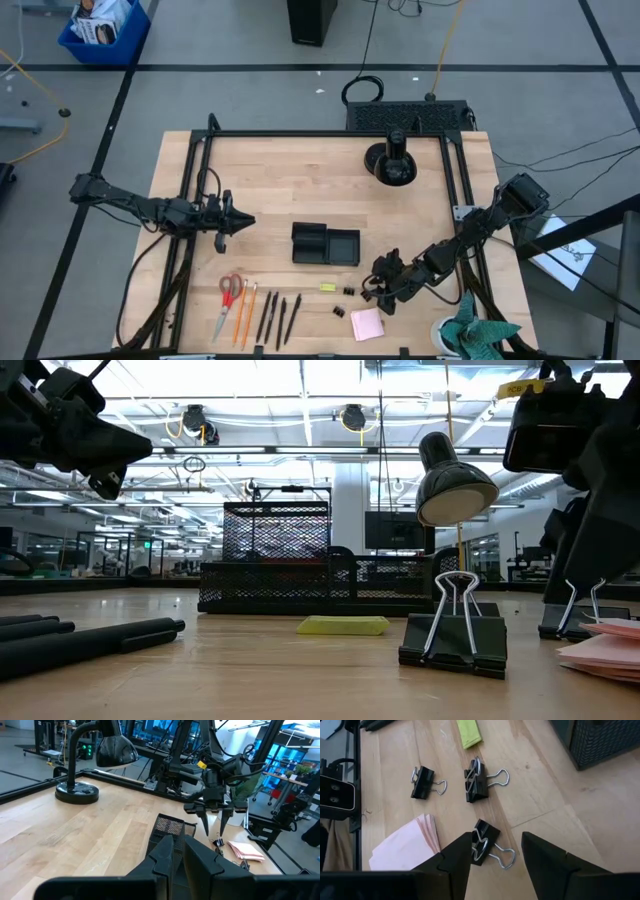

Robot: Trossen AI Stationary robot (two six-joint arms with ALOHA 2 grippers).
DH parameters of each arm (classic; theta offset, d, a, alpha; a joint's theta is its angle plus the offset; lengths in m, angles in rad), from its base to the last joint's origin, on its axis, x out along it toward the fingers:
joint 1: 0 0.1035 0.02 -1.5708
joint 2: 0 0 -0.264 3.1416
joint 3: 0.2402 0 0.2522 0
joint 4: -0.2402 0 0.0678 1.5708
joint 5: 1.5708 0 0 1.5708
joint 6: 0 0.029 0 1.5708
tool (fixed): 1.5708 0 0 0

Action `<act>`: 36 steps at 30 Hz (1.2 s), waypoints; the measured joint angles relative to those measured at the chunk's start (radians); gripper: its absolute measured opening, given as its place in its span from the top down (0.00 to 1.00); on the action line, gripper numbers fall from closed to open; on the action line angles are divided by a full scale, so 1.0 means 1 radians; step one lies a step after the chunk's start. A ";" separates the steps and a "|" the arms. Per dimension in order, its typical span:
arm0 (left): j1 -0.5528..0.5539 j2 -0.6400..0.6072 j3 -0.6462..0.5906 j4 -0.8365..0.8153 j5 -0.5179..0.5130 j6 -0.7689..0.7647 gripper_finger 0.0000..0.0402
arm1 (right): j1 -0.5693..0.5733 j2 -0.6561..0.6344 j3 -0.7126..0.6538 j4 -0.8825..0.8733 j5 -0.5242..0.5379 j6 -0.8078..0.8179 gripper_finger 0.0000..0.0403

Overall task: Pick and place office supplies into organizer
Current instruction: Put the right black binder clip into the black desk organizer

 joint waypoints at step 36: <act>0.000 0.000 0.000 -0.001 0.001 0.000 0.89 | 0.001 -0.008 0.000 0.175 -0.077 -0.187 1.00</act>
